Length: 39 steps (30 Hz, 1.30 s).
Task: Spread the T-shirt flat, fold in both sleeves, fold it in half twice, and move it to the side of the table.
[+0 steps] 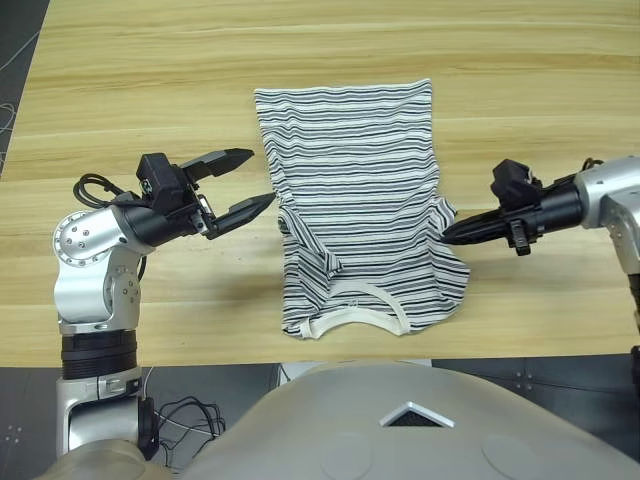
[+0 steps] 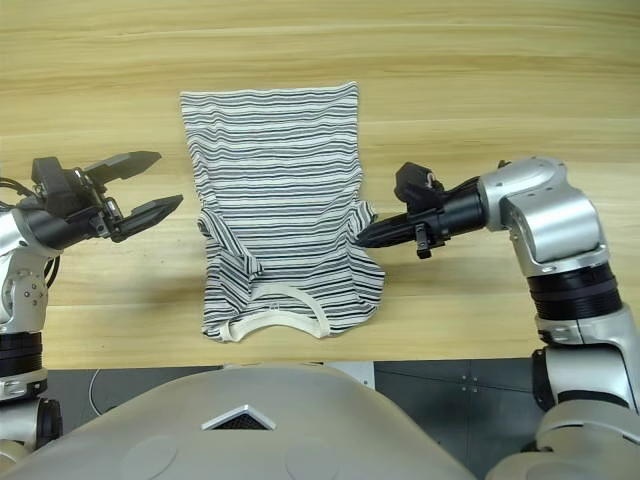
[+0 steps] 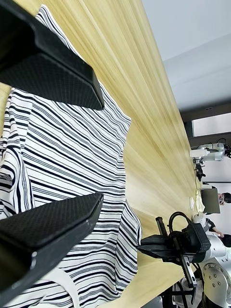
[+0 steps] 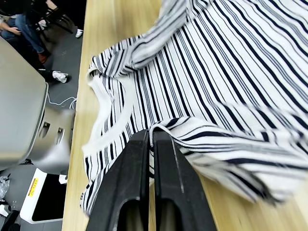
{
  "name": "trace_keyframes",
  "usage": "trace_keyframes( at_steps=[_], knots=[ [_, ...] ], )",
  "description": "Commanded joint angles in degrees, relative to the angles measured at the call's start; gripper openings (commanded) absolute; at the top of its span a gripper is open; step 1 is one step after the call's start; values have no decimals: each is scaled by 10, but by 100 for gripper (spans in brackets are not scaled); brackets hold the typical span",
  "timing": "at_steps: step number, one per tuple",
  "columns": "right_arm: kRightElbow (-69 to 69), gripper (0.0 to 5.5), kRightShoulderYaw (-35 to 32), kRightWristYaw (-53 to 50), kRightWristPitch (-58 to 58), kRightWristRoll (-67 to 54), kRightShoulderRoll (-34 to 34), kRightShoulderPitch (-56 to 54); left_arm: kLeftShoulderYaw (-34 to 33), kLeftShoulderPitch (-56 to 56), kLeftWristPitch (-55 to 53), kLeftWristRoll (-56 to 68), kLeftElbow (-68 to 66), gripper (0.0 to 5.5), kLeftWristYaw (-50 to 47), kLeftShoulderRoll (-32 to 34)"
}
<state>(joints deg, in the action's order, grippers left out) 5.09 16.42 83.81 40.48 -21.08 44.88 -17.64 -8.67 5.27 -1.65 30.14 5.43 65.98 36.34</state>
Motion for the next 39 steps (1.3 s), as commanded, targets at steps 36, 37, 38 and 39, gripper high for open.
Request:
trace_keyframes(
  at_steps=[36, 37, 38, 39],
  knots=[
    [-57, 83, 28, 37, -34, -8, -26, -51, 14, 17, 68, -65, -36, 321, 0, 19],
    [-56, 83, 11, 40, -55, -6, -6, -38, 17, 30, 93, -110, -37, 321, -21, 26],
    [-57, 83, 0, 40, -83, 3, 10, -23, 21, 42, 127, -164, -44, 321, -46, 33],
    [-58, 83, -8, 24, -151, 33, 27, 2, 28, 61, 185, -251, -55, 321, -86, 46]
  ],
)
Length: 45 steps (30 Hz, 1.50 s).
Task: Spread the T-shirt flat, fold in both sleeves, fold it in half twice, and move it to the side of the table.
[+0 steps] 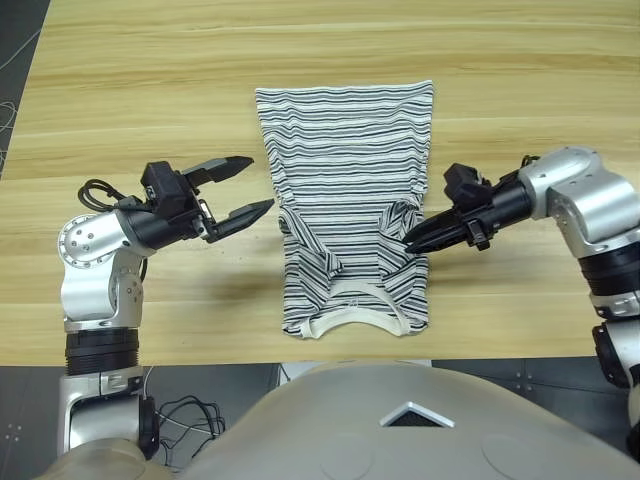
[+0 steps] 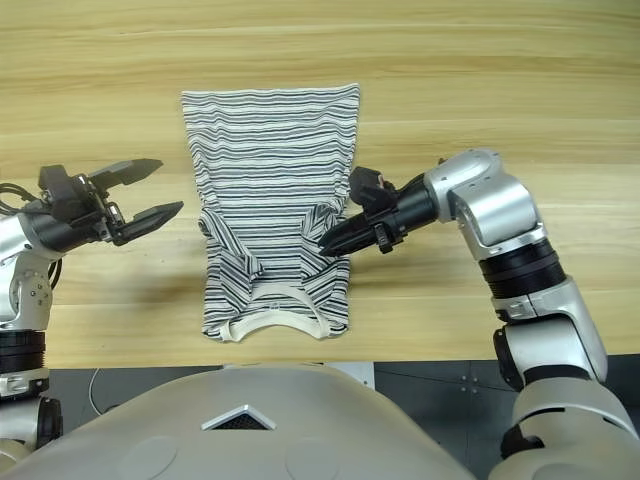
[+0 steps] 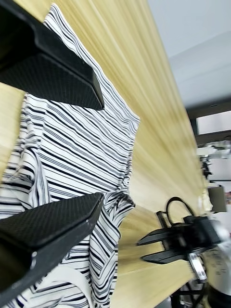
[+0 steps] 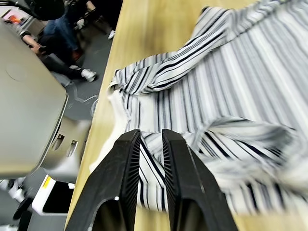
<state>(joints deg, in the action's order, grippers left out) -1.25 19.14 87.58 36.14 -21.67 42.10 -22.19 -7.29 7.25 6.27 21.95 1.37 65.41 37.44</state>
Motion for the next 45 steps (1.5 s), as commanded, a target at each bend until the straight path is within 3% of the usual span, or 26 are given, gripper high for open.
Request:
trace_keyframes(
  at_steps=[1, 3, 5, 12, 18, 24, 30, 42, 45],
  knots=[
    [2, 103, -38, -40, -195, 83, 74, 77, 17, 62, 177, -240, -15, 338, -102, 53],
    [-4, 133, -39, -67, -393, 158, 104, 129, 15, 105, 309, -362, 12, 365, -138, 90],
    [-1, 163, -42, -54, -519, 173, 117, 170, -6, 155, 377, -404, 42, 390, -145, 116],
    [-28, 278, -27, -57, -758, 190, 107, 223, -63, 266, 434, -430, 118, 490, -151, 143],
    [-111, 281, 5, -102, -932, 237, 86, 219, -27, 286, 461, -469, 126, 509, -192, 131],
    [-234, 281, 10, -228, -1188, 348, 20, 161, 37, 234, 499, -568, 65, 509, -268, 115],
    [-269, 281, 16, -322, -1261, 432, -16, 145, 93, 207, 516, -614, 25, 509, -334, 109],
    [-294, 281, 16, -456, -1277, 587, -63, 123, 193, 165, 498, -620, -28, 509, -372, 125],
    [-285, 263, 19, -480, -1269, 618, -65, 125, 208, 158, 488, -611, -38, 454, -366, 132]
  ],
)
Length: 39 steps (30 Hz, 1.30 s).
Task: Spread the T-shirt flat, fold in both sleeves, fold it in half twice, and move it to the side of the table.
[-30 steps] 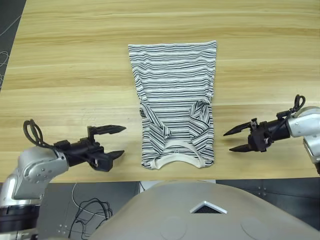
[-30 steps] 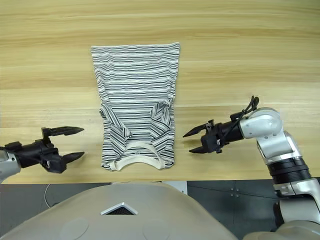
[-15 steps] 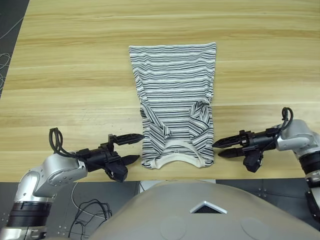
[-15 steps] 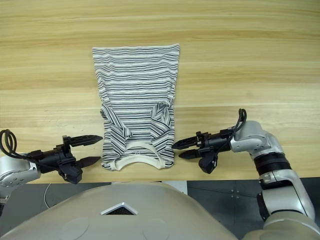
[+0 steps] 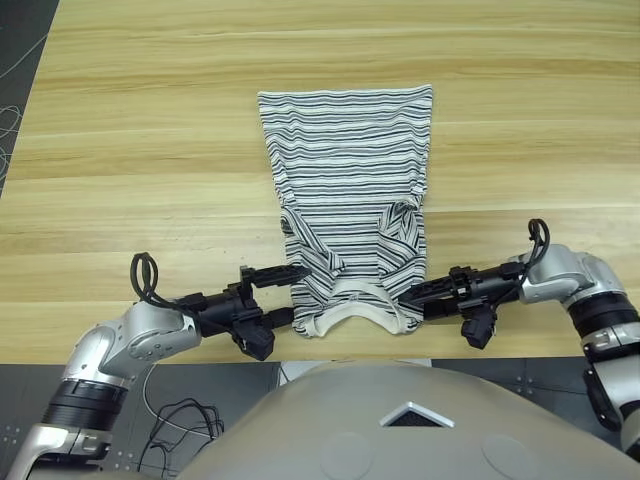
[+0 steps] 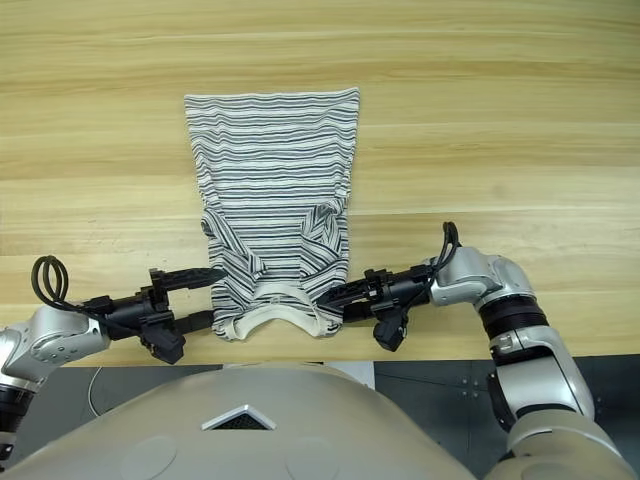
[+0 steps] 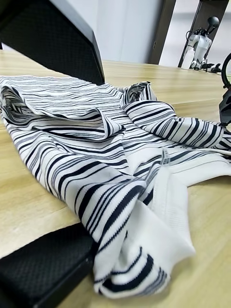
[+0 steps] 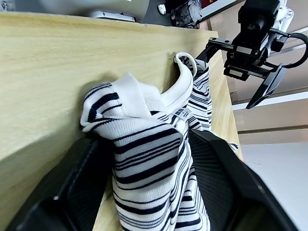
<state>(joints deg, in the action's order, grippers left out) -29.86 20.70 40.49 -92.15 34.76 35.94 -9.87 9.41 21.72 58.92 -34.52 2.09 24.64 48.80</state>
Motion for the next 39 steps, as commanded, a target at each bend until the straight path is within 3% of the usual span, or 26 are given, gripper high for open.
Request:
trace_keyframes(
  at_steps=[1, 14, 21, 23, 26, 30, 35, 39],
  knots=[
    [4, 250, 12, -15, 20, 55, 1, -1, 45, 15, -42, -46, -47, 439, 42, 22],
    [76, 17, 85, -59, 87, 17, 44, -22, 93, -6, -75, -7, -46, 217, 61, 34],
    [107, 10, 124, -58, 118, -29, 70, -41, 108, -22, -102, 46, -19, 92, 97, 54],
    [132, 10, 162, -36, 164, -110, 91, -48, 112, -24, -116, 76, -6, 68, 113, 59],
    [186, 10, 210, 17, 254, -235, 121, -46, 112, -29, -138, 121, 15, 18, 134, 63],
    [289, 10, 246, 164, 484, -448, 173, -40, 102, -13, -253, 264, 112, 13, 196, 80],
    [400, 10, 201, 325, 786, -705, 218, -62, 46, -9, -459, 551, 292, 13, 299, 178],
    [433, 10, 155, 402, 931, -787, 234, -66, -9, 0, -507, 631, 352, 13, 368, 236]
  ],
)
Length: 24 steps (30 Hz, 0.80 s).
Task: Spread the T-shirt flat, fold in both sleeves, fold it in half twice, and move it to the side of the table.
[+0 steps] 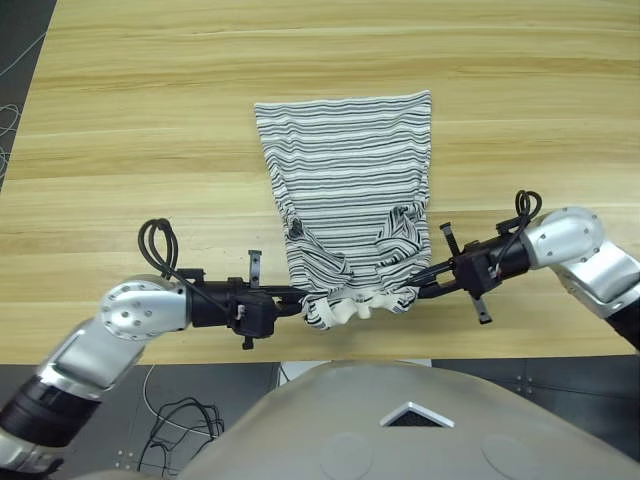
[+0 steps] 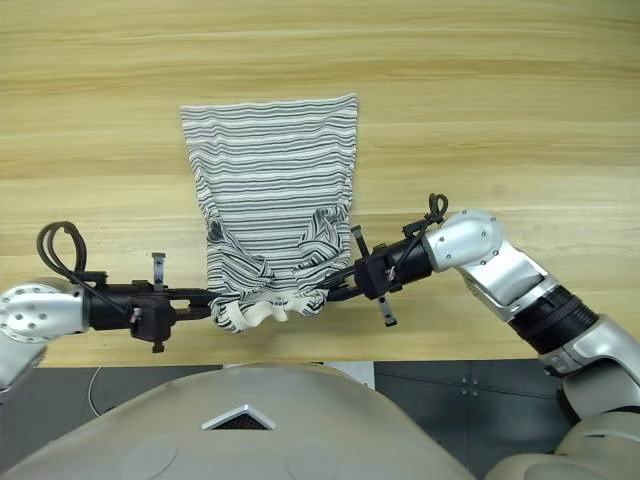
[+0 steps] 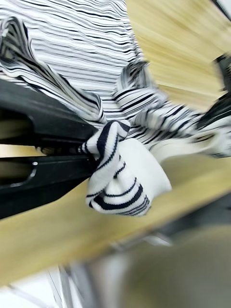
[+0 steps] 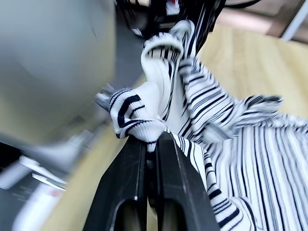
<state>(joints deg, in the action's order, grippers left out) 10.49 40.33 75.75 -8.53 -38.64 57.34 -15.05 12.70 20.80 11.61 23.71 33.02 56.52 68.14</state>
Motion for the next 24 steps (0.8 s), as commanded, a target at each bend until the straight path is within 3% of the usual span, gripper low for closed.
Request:
trace_keyframes(
  at_steps=[1, 6, 11, 20, 24],
  knots=[
    [37, 10, -55, 63, 124, -66, 22, -12, -54, 14, -41, 59, 52, 13, 61, 49],
    [79, 10, -127, 116, 244, -129, 38, 9, -119, 44, -53, 98, 88, 13, 124, 58],
    [69, 10, -185, 118, 297, -135, 0, 4, -146, 37, -66, 102, 78, 13, 148, 36],
    [-188, 10, -213, 70, 254, 16, -179, -128, -54, -275, -171, 62, -207, 13, 147, -125],
    [-332, 10, -218, 67, 188, 90, -242, -171, -16, -362, -137, -17, -371, 13, 149, -195]
  ],
)
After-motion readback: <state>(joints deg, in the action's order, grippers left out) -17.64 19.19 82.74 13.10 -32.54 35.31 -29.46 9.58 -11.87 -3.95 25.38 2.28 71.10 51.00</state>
